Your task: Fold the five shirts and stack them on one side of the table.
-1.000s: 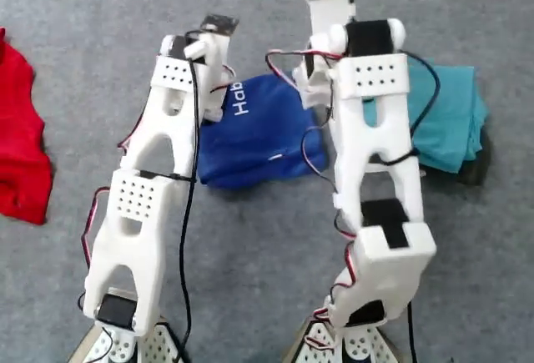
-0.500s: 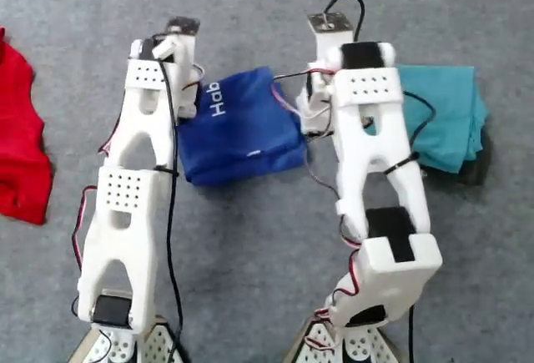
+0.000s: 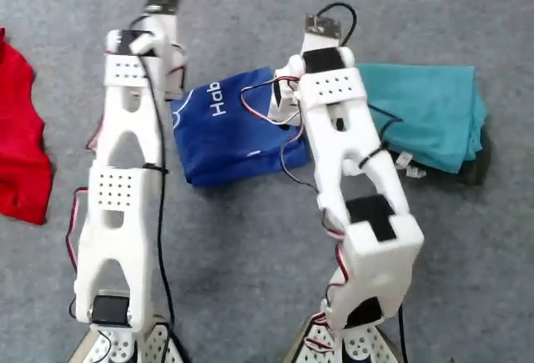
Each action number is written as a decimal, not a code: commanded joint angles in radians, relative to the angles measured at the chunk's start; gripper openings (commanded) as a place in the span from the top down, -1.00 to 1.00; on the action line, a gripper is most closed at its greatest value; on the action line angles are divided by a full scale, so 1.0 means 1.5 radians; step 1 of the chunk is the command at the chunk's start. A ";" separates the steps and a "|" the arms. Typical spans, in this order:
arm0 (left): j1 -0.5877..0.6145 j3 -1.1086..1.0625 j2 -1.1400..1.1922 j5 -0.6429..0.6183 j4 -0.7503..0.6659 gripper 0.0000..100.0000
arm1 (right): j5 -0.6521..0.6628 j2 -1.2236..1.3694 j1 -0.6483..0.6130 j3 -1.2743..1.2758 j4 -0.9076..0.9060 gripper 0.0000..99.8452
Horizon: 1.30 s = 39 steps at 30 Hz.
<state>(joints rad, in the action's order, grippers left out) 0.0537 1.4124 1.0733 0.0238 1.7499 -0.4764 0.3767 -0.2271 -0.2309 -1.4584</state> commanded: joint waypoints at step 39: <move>0.158 -0.057 -0.017 0.113 0.007 0.94 | 0.031 0.370 0.051 -0.560 -0.206 0.97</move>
<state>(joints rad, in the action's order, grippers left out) 0.2716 1.3295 1.0733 0.1895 1.7499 -0.4902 1.0487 -0.1857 -1.0533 -1.7576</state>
